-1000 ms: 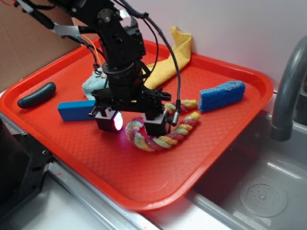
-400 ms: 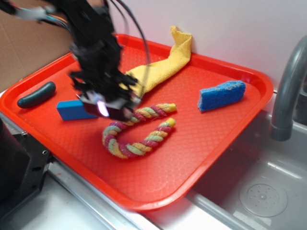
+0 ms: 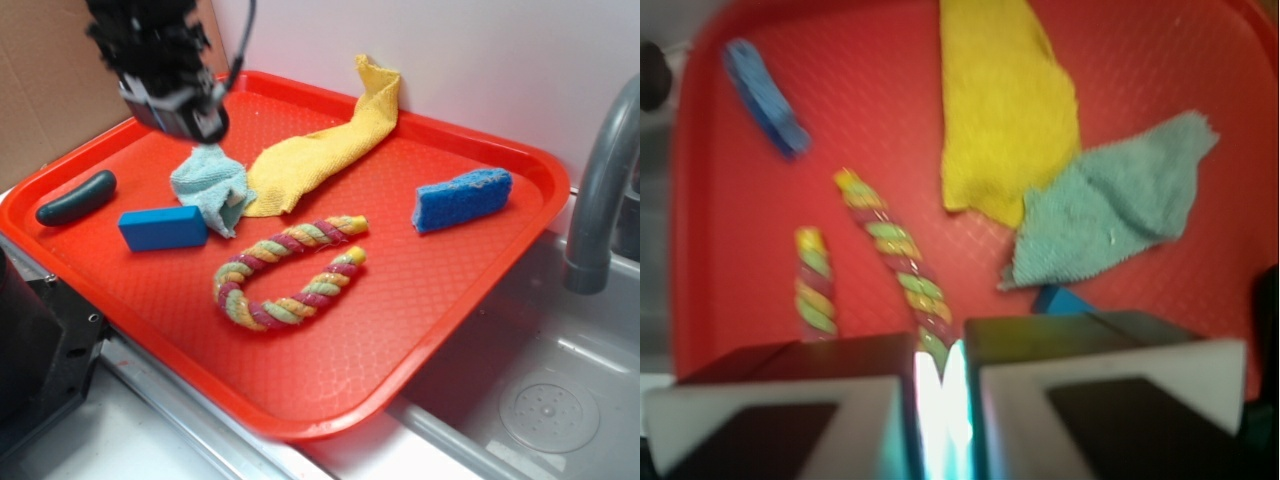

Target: Grab the multicolored rope.

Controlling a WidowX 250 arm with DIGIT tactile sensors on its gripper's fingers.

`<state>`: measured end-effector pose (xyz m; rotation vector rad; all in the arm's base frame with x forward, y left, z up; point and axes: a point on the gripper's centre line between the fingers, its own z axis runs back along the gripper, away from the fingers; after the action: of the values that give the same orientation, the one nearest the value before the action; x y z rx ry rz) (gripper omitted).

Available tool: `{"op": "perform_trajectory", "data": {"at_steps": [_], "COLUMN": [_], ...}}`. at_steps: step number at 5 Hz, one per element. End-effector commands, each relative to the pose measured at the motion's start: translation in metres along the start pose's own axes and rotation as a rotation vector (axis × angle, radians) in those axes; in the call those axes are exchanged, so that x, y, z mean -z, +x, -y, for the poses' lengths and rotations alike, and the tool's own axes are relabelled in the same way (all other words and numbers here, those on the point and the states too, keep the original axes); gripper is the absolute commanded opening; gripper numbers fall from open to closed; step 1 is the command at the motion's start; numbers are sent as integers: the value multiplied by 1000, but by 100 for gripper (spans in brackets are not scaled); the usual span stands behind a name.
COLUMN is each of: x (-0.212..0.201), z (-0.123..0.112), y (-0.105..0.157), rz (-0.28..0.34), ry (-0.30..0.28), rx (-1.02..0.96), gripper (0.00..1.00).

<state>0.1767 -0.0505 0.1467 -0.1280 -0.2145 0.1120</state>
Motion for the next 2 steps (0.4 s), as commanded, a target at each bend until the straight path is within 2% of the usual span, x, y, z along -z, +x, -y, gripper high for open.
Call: {"op": "perform_trajectory", "data": {"at_steps": [1, 2], "x": [45, 97], "z": [0, 6], "y": [8, 5], "rz": [-100, -173], "ry": [10, -42], "rx": [-10, 23], "gripper": [100, 100]}}
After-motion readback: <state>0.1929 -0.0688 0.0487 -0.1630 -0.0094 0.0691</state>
